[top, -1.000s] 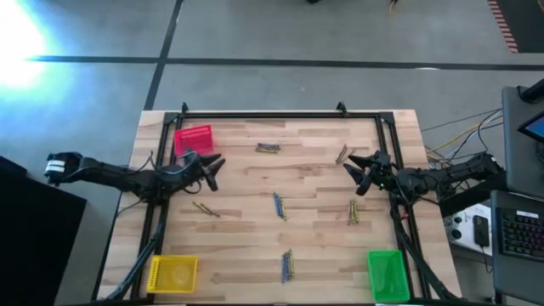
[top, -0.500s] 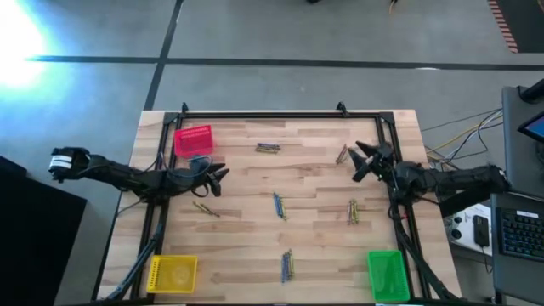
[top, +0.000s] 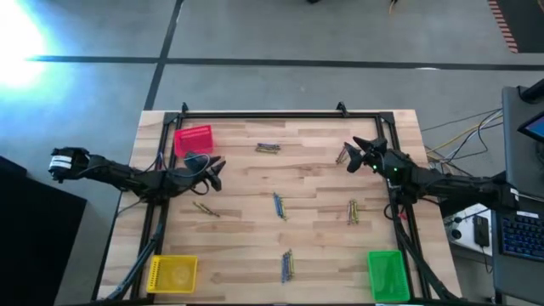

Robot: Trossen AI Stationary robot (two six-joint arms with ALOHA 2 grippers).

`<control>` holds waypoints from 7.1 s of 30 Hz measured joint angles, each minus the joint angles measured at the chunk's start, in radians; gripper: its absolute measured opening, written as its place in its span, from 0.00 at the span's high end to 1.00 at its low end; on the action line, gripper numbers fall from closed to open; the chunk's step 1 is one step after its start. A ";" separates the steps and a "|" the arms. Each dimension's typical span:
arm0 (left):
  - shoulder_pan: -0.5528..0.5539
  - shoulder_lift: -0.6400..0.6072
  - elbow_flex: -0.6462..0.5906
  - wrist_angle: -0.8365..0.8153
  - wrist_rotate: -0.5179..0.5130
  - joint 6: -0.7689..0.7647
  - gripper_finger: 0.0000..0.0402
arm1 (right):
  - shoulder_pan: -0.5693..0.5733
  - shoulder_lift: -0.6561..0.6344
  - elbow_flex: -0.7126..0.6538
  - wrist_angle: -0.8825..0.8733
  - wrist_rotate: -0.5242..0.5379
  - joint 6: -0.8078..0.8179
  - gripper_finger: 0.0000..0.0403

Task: Sort crayons
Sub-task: Put the green crayon into the green bin

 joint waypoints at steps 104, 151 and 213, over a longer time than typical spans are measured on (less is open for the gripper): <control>0.065 0.552 0.772 -0.982 0.299 0.140 0.69 | -0.363 0.774 0.725 -1.061 -0.299 0.070 0.50; 0.064 0.552 0.770 -0.945 0.299 0.105 0.69 | 0.332 0.881 0.579 -1.032 -0.475 0.273 0.94; 0.072 0.743 0.698 -0.277 0.318 0.117 0.69 | 1.441 0.887 1.047 -1.270 -0.551 1.485 0.97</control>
